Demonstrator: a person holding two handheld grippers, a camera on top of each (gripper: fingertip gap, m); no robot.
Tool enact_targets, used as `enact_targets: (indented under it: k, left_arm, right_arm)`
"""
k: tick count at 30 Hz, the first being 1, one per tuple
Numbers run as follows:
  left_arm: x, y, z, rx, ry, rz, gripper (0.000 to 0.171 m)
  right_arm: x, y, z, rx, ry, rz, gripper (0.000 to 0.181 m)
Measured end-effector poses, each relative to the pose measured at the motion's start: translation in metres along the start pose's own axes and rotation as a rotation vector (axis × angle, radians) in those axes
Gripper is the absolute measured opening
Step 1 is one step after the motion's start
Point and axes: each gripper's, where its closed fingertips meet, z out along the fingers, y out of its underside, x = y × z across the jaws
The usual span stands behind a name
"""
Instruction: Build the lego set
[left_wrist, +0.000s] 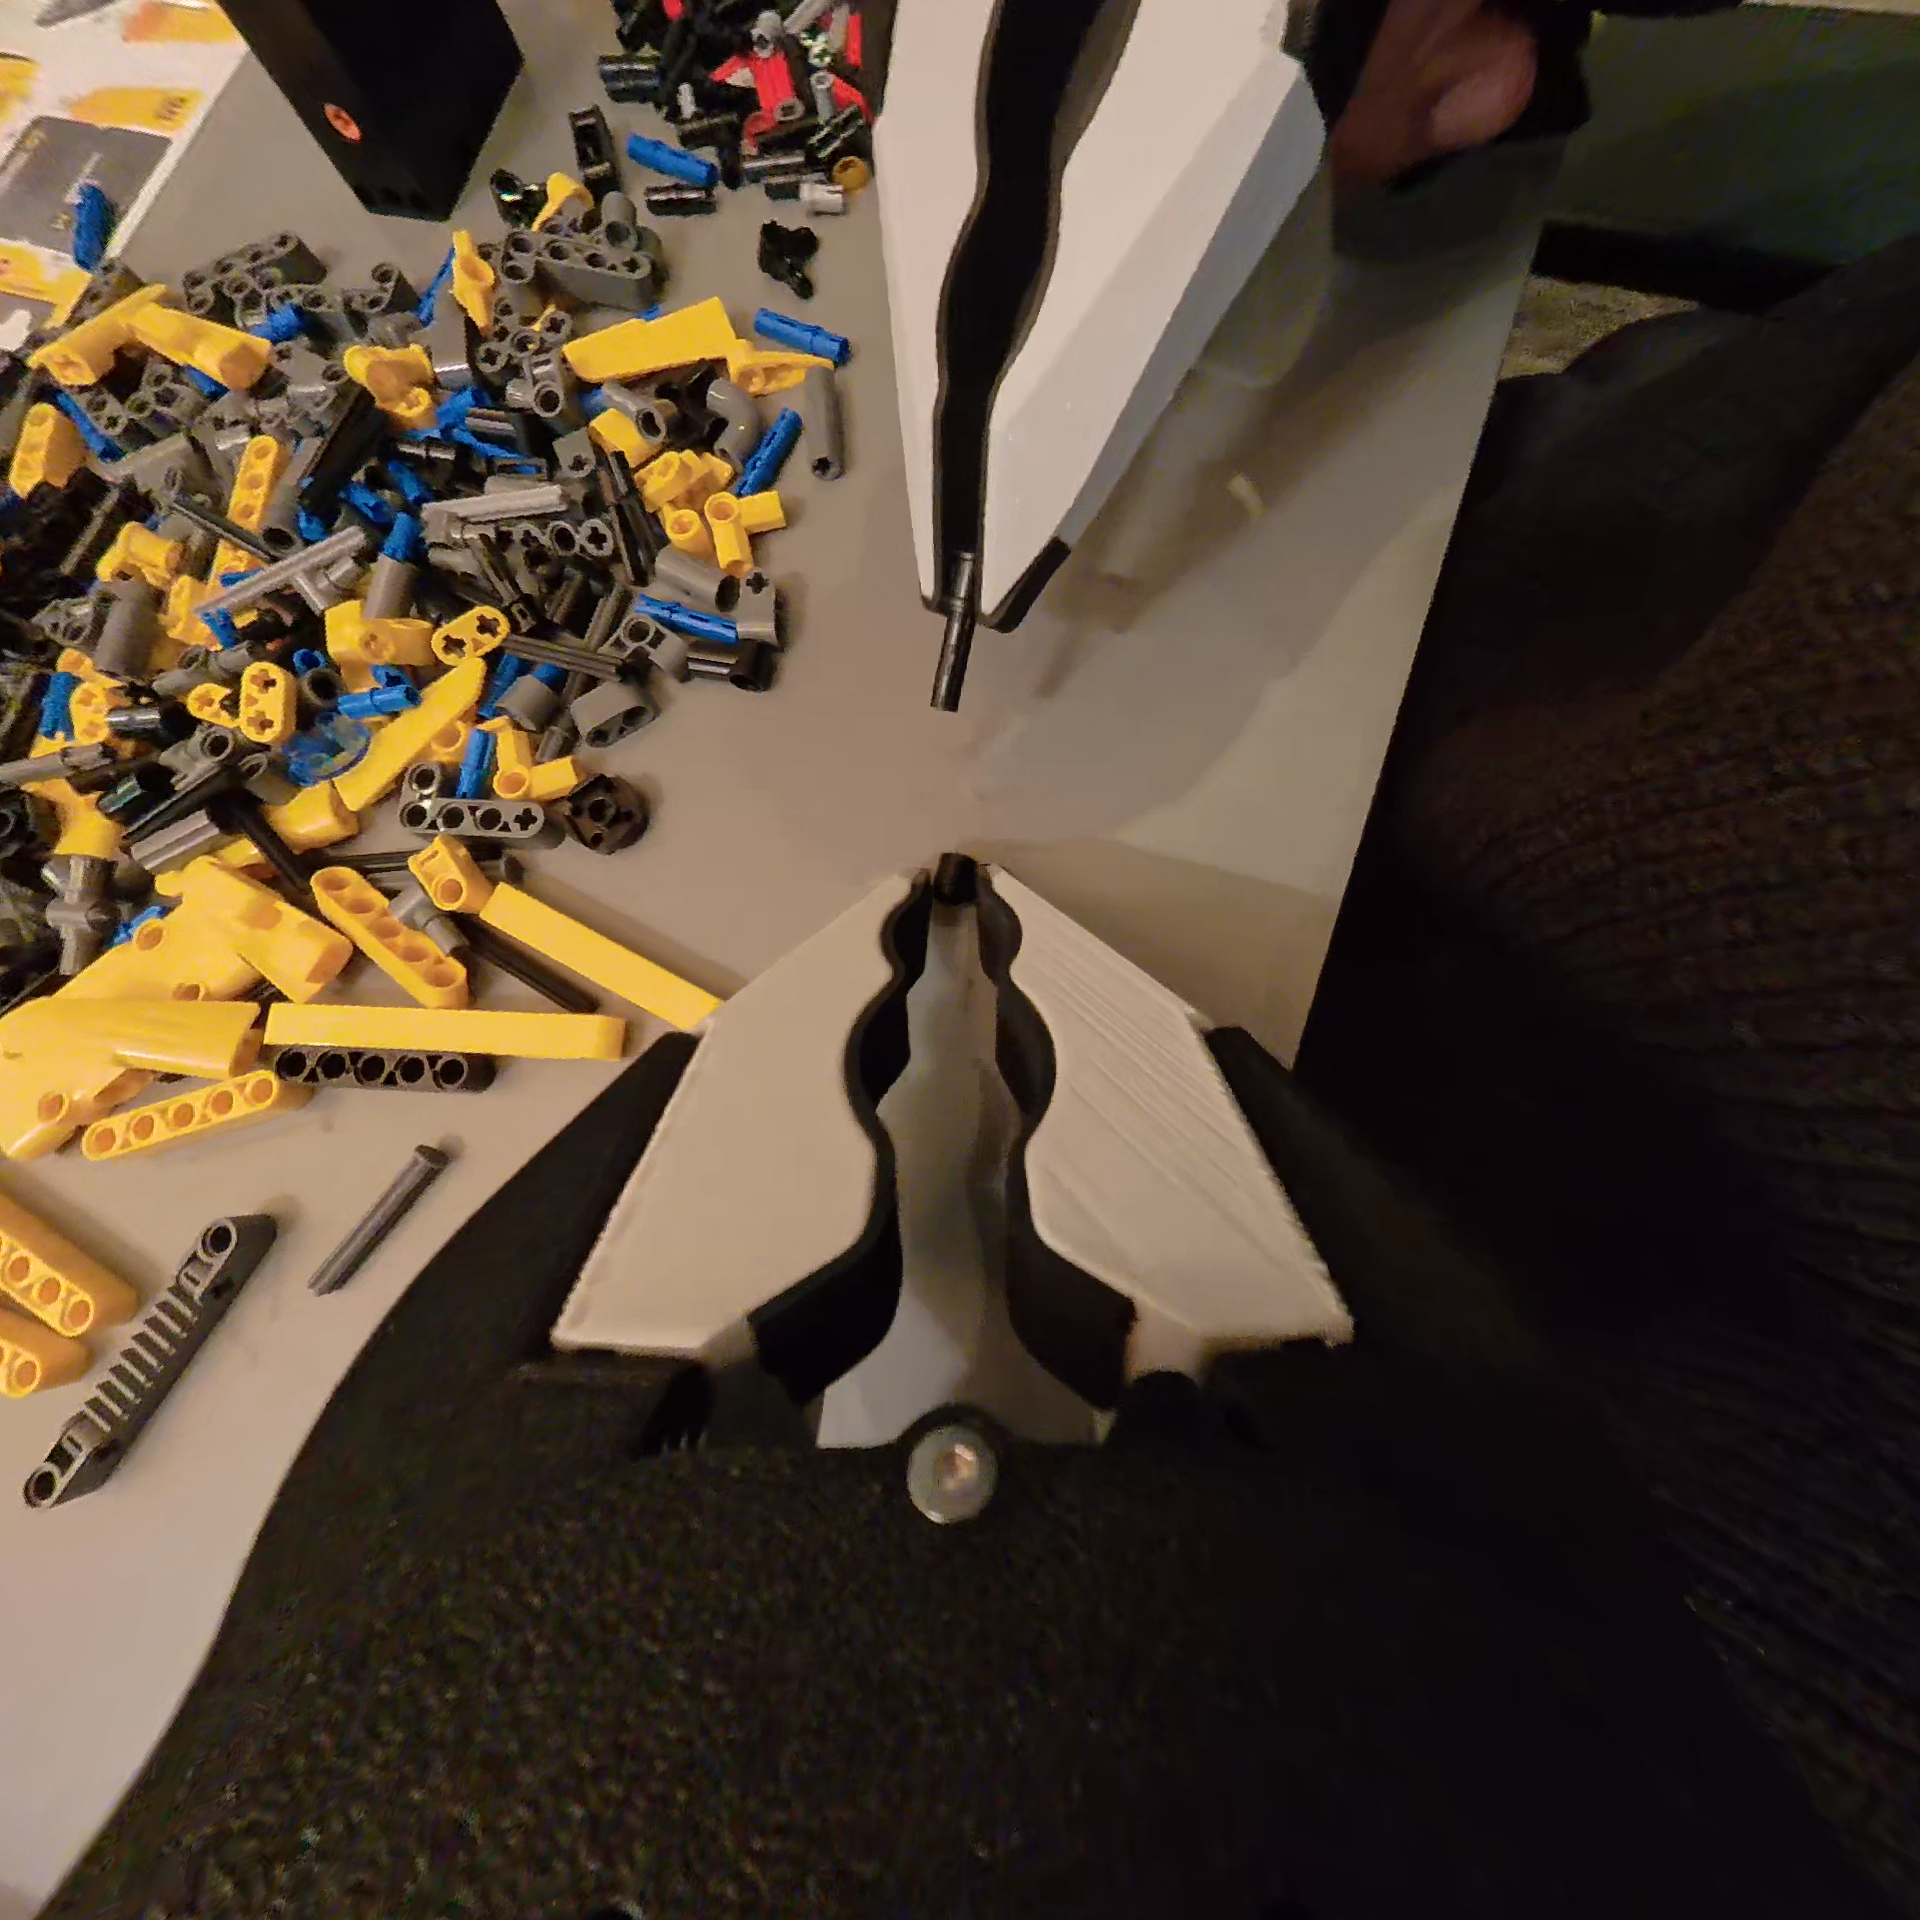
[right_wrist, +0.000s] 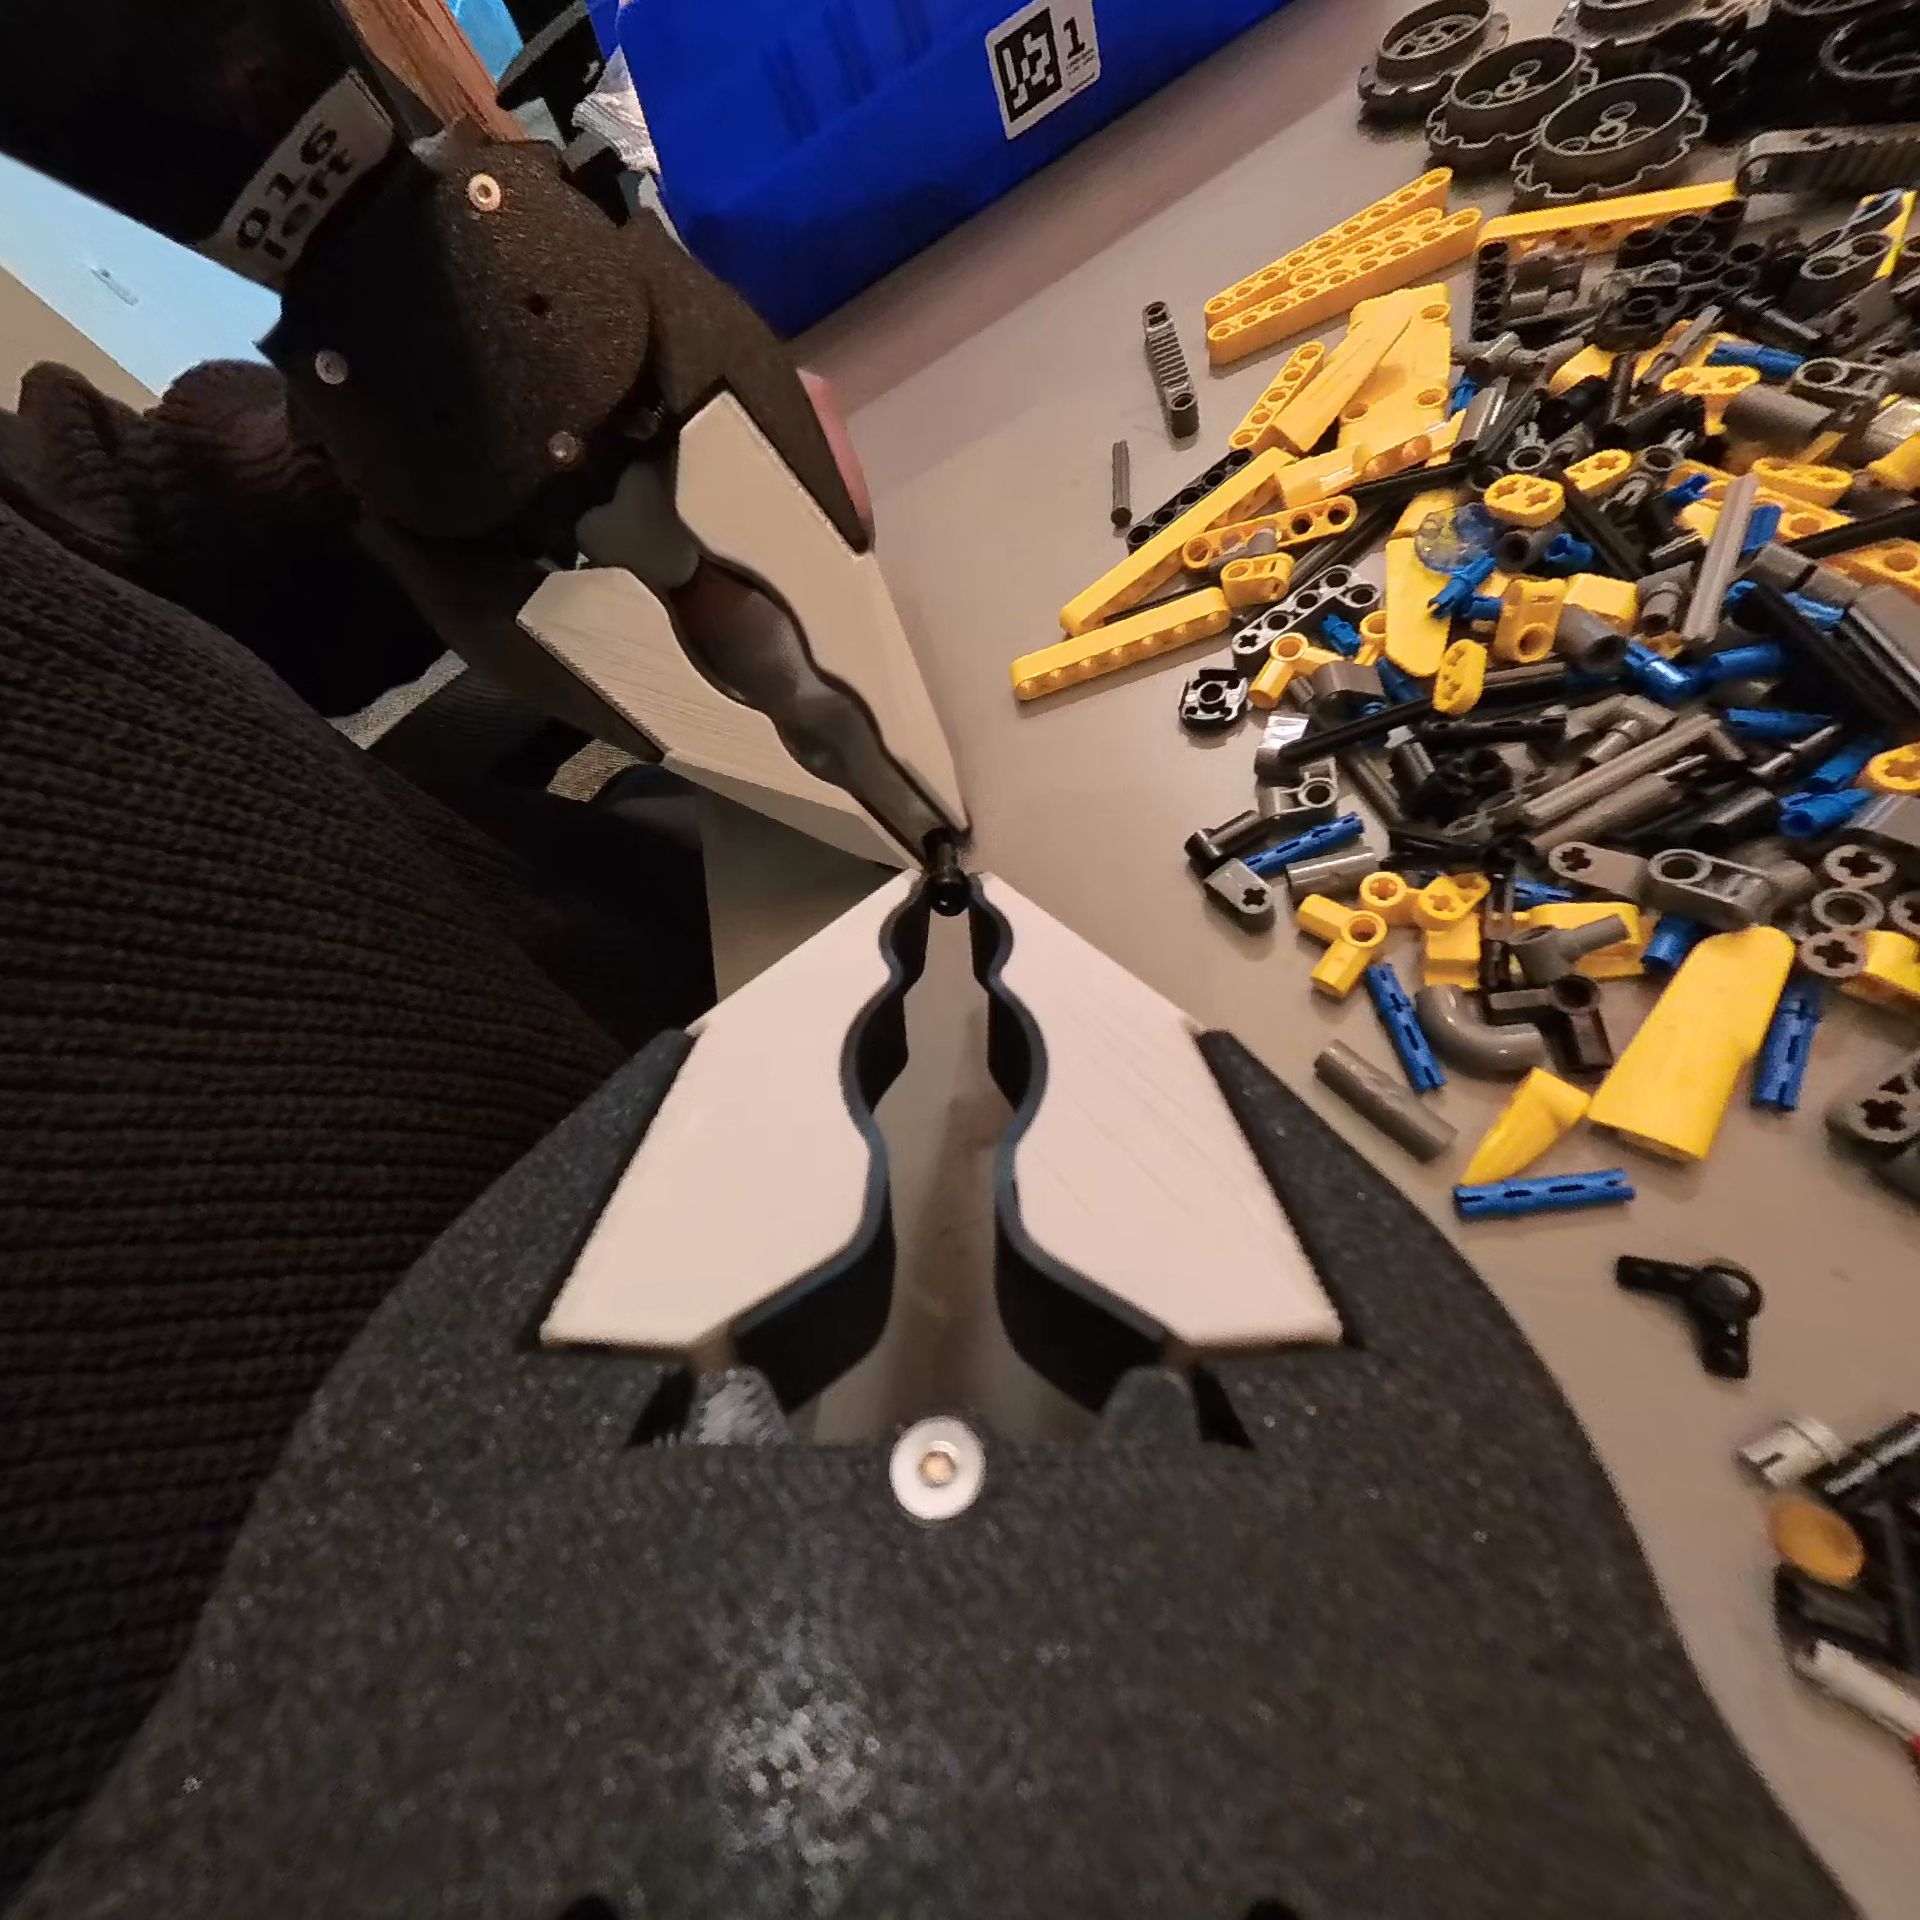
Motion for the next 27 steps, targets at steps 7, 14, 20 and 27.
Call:
enact_targets:
  k: [7, 14, 20, 27]
  left_arm:
    - [0.003, 0.002, -0.002, 0.001, 0.039, -0.004, 0.007]
    - [0.0, -0.042, -0.029, 0.33, -0.038, -0.072, 0.006]
    - [0.005, -0.072, -0.082, 0.71, 0.159, -0.182, 0.006]
    - [0.011, -0.071, -0.081, 0.718, 0.198, -0.163, 0.006]
  right_arm:
    - [-0.002, 0.001, 0.002, -0.013, -0.007, -0.006, 0.006]
    - [-0.012, -0.041, -0.022, 0.202, -0.093, 0.034, 0.005]
    - [-0.031, -0.047, -0.026, 0.159, -0.128, -0.101, 0.005]
    - [-0.051, -0.06, -0.024, 0.189, -0.196, -0.123, 0.005]
